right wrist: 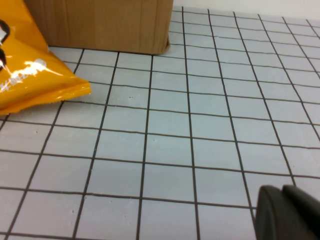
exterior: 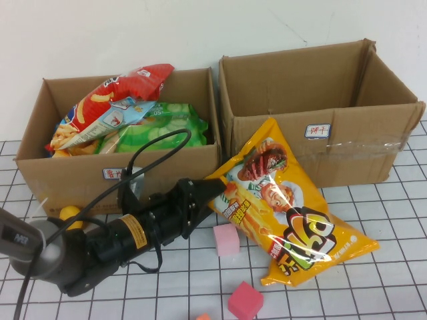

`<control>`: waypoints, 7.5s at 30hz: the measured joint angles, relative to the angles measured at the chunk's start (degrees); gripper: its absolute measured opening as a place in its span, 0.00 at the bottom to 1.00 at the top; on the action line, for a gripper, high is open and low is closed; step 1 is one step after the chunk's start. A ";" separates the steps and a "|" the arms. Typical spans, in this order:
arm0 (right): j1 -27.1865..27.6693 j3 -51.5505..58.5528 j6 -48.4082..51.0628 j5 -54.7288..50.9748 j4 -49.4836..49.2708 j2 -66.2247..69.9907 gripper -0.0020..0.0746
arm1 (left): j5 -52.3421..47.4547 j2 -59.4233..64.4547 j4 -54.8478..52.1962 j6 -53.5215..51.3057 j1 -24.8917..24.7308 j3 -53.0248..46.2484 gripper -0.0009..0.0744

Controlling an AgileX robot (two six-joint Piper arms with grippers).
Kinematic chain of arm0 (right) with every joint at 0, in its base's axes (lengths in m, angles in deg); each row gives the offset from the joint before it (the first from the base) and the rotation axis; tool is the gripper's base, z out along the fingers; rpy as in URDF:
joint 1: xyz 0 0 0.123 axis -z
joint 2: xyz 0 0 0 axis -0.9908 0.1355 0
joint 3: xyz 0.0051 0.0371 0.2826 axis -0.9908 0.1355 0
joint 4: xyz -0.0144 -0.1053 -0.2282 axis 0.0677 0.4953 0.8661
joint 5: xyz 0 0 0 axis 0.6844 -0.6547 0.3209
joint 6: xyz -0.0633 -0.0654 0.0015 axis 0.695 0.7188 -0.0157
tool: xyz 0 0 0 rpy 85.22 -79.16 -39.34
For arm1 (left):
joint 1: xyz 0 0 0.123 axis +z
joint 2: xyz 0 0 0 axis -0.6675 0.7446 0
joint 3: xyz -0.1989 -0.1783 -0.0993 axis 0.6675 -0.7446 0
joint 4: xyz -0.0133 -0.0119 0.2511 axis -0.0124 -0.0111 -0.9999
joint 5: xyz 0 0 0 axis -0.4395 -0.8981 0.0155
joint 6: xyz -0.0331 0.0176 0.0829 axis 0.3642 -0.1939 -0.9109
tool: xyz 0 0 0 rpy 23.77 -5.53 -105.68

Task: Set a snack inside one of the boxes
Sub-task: Pick up the potato chip

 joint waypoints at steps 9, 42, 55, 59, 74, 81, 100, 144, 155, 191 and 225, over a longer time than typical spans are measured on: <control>0.00 0.00 0.00 0.00 0.00 0.00 0.02 | 1.90 0.00 -3.46 -0.82 0.00 0.00 0.09; 0.00 0.00 0.00 0.00 0.00 0.00 0.02 | 2.08 -0.50 0.93 -13.24 -1.55 1.44 0.92; 0.00 0.00 0.00 0.00 0.00 0.00 0.02 | 2.08 1.98 1.49 -14.01 -3.79 1.82 0.93; 0.00 0.00 0.00 0.00 0.00 0.00 0.02 | 2.08 2.16 2.19 -11.96 -3.98 1.82 0.78; 0.00 0.00 0.00 0.00 0.00 0.00 0.02 | 2.08 2.16 -2.98 -4.29 -3.98 1.90 0.02; 0.00 0.00 0.00 0.00 0.00 0.00 0.02 | 2.17 2.16 -3.88 -3.57 -3.98 1.94 0.02; 0.00 0.00 0.00 0.00 0.00 0.00 0.02 | 2.17 2.16 4.14 -9.23 -6.39 1.94 0.90; 0.00 0.00 0.00 0.00 0.00 0.00 0.02 | 1.36 1.80 -1.64 -5.83 -12.03 12.64 0.02; 0.00 0.00 0.00 0.00 0.00 0.00 0.02 | -0.06 -8.70 -6.38 -4.33 -12.03 12.64 0.01; 0.00 0.00 0.00 0.00 0.00 0.00 0.02 | -29.51 -19.29 -40.47 -0.12 -12.03 12.64 0.76; 0.00 0.00 0.00 0.00 0.00 0.00 0.02 | -31.34 -31.81 -40.39 4.13 -12.03 12.64 0.01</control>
